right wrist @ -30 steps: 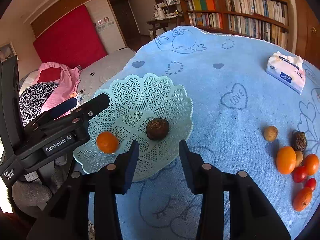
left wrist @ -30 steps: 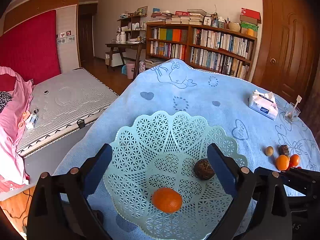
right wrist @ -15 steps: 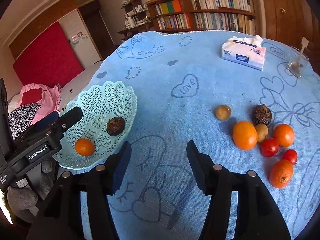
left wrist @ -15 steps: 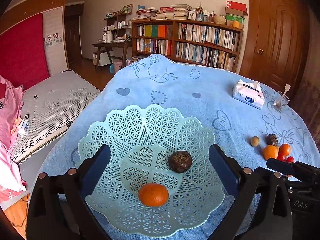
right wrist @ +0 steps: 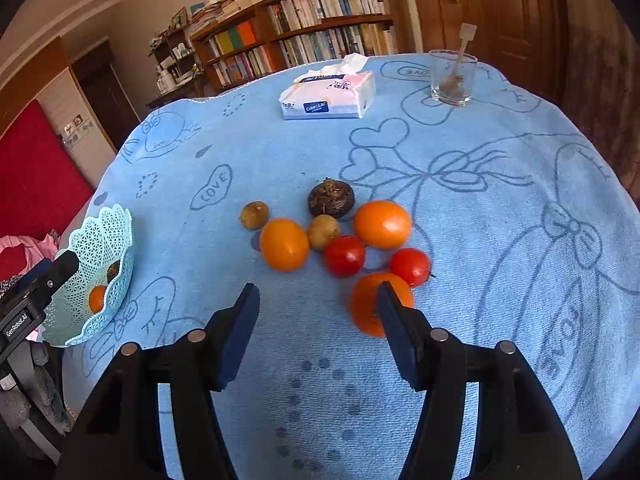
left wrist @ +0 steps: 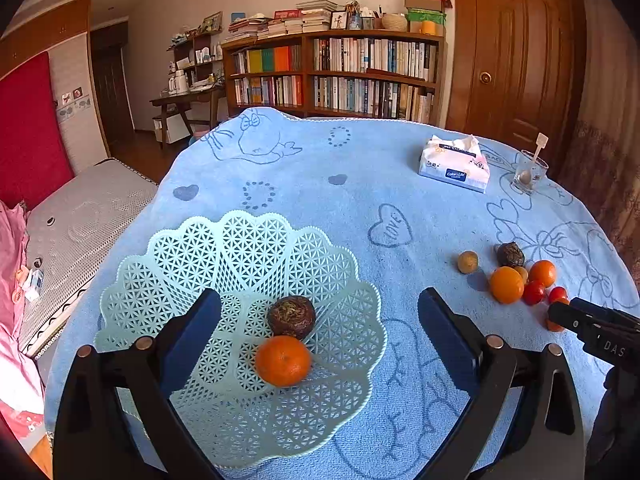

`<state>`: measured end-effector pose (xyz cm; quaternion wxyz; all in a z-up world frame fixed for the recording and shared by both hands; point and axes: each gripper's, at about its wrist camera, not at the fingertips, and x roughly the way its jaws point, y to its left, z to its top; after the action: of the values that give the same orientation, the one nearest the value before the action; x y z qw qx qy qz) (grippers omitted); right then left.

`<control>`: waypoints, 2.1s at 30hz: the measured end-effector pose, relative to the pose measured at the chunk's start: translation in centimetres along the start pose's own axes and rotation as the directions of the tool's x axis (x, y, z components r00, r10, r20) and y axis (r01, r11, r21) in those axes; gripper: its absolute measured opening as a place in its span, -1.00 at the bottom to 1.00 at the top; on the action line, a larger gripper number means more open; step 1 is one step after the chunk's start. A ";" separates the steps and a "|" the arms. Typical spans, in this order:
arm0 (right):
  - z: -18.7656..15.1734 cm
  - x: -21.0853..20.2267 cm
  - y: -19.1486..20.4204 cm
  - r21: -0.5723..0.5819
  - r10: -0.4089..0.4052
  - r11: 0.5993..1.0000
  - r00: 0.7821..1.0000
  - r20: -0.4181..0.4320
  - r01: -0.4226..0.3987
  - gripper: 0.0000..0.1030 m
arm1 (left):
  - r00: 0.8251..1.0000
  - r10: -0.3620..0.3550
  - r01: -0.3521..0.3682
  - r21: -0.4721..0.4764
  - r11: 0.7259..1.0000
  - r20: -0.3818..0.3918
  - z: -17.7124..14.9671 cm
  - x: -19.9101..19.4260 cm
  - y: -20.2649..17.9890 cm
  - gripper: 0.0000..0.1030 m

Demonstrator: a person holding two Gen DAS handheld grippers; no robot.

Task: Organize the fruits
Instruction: 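Move the right tool back to the fruit and grasp another orange, then grasp the large orange with the left tool while the right tool holds its orange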

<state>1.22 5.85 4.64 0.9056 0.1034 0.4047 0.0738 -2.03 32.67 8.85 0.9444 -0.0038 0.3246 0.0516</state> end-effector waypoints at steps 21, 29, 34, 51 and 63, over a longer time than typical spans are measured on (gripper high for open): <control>-0.3 2.8 -3.3 0.069 -0.048 0.996 0.996 -0.073 0.053 0.24 | 0.997 -0.052 0.057 0.104 0.993 -0.056 -0.2 1.7 -5.8 0.94; -0.5 2.9 -2.4 -0.004 -0.043 0.999 0.998 -0.047 0.043 -0.26 | 0.993 -0.074 0.087 0.132 0.987 -0.095 -0.1 3.2 -8.1 0.94; -0.3 2.3 -3.3 0.032 -0.034 0.999 0.999 -0.035 0.036 -0.26 | 0.989 -0.084 0.103 0.156 0.982 -0.125 -0.2 4.5 -9.6 0.94; -0.2 2.5 -5.1 0.091 -0.047 0.995 0.999 -0.007 0.047 -0.26 | 0.946 -0.221 0.272 0.205 0.940 -0.239 -0.4 10.0 -15.1 0.91; -0.4 2.5 -4.9 0.084 -0.048 0.995 0.999 0.001 0.047 -0.25 | 0.897 -0.342 0.400 0.186 0.897 -0.279 -0.6 10.8 -16.6 0.02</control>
<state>2.86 1.70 1.35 0.9026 0.1318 0.4084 0.0351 7.71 17.11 1.32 0.8840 0.0413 0.4332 -0.1710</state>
